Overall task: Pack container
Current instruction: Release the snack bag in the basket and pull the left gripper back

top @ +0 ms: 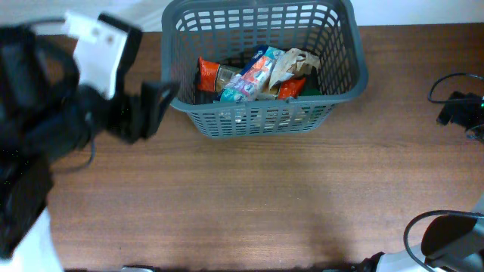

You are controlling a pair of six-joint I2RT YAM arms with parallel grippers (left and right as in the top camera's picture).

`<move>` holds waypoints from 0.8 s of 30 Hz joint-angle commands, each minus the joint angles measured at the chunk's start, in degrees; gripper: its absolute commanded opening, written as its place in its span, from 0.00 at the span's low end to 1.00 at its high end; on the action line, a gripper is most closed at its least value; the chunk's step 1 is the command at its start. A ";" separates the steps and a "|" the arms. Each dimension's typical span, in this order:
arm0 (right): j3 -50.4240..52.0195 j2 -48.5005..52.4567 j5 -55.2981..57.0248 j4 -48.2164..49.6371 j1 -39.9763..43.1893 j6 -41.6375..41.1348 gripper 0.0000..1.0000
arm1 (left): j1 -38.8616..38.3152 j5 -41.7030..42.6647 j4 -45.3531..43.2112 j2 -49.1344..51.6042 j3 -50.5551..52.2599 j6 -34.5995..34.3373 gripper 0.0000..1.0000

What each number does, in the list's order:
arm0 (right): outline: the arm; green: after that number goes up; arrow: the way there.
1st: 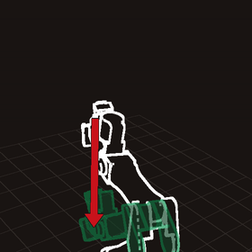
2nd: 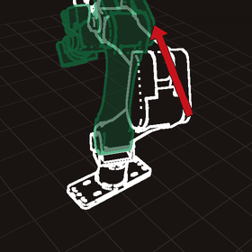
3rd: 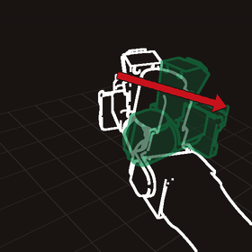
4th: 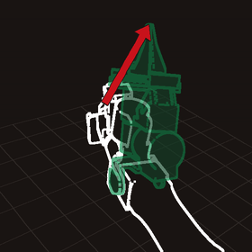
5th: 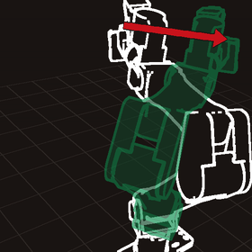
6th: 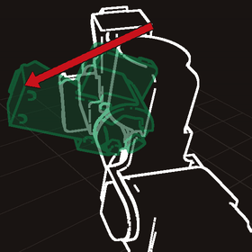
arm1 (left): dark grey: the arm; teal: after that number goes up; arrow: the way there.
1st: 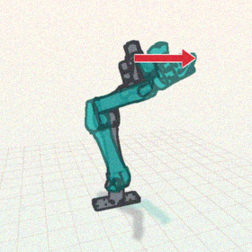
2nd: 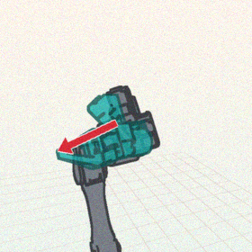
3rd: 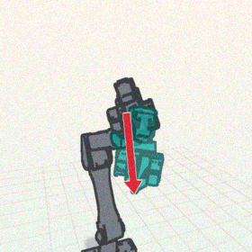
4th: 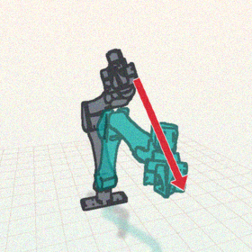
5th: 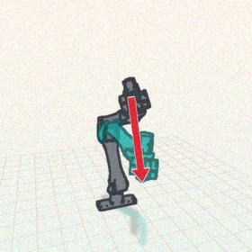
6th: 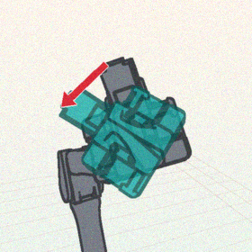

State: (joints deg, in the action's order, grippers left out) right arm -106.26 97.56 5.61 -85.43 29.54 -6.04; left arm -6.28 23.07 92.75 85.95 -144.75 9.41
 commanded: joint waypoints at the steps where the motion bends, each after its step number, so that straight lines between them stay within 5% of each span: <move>1: 0.20 -0.70 0.90 0.02 0.13 -0.68 0.99 | 1.51 -1.44 3.96 -5.64 0.11 0.48 0.70; 4: 0.20 -0.70 0.90 0.02 0.11 -0.68 0.99 | 1.75 -1.49 3.91 -12.07 0.70 -1.05 0.76; 8: 0.20 -0.70 0.90 0.02 0.11 -0.68 0.99 | 1.73 -1.55 3.91 -19.80 0.70 -2.54 0.99; 15: 0.20 -0.70 0.90 0.02 0.13 -0.68 0.99 | 1.73 -1.49 3.91 -32.72 6.47 -4.79 0.99; 24: 0.20 -0.70 0.90 0.02 0.13 -0.68 0.99 | 1.75 -2.36 3.08 -48.19 35.39 -10.29 0.99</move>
State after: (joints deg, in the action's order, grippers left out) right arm -106.26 97.56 5.61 -85.41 29.54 -6.09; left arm -4.84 21.78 96.49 39.48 -117.58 3.14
